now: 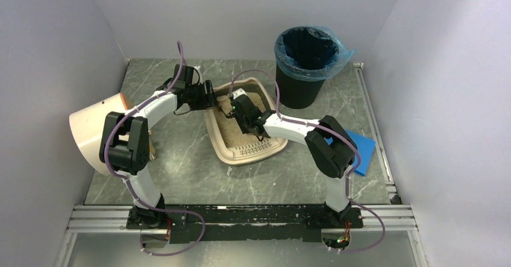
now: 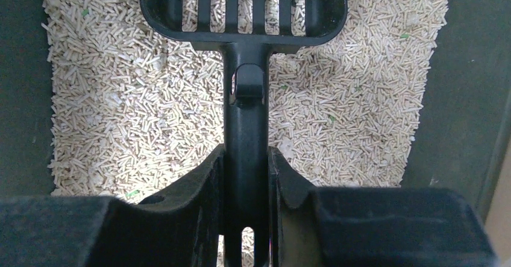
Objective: Clean the litter box
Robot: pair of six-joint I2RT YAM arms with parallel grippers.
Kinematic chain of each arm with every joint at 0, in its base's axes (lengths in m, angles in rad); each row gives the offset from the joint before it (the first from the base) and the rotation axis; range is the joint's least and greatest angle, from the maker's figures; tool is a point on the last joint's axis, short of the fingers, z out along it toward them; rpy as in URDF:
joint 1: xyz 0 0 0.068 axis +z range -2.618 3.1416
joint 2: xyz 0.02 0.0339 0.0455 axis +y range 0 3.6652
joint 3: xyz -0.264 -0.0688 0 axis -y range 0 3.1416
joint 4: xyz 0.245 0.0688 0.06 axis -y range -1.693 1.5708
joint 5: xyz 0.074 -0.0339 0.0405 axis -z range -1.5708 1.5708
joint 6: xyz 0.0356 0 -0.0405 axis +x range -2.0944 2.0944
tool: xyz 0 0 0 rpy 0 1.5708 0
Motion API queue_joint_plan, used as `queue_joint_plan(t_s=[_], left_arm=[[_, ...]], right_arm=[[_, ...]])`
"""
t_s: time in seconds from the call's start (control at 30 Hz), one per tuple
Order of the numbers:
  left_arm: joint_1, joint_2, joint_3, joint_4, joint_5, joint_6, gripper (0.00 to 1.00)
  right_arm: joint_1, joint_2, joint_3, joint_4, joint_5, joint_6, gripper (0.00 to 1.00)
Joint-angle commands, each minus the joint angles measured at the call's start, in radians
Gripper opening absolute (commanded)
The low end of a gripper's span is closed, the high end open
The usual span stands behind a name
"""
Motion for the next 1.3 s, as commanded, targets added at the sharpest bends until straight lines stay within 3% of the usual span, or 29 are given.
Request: queue_joint_plan(t_s=[0.0,0.27,0.53,0.83,1.27], left_arm=[[-0.017,-0.025,0.011,0.024,0.058,-0.017,0.66],[-0.017,-0.024,0.019,0.013,0.051,-0.026,0.66],[-0.017,-0.024,0.027,0.008,0.052,-0.026,0.67],[-0.016,-0.033,0.066,-0.012,0.101,-0.085,0.74],[-0.014,-0.092,0.069,0.006,0.062,-0.125,0.82]], right_arm=[[-0.001,-0.045,-0.07,0.162,0.014,-0.032,0.0],[-0.001,-0.085,-0.228,0.415,0.019,-0.132,0.0],[-0.001,-0.082,-0.279,0.508,0.029,-0.133,0.0],[0.0,-0.174,-0.344,0.503,-0.004,-0.163,0.0],[0.0,-0.285,-0.406,0.429,0.038,-0.15,0.0]])
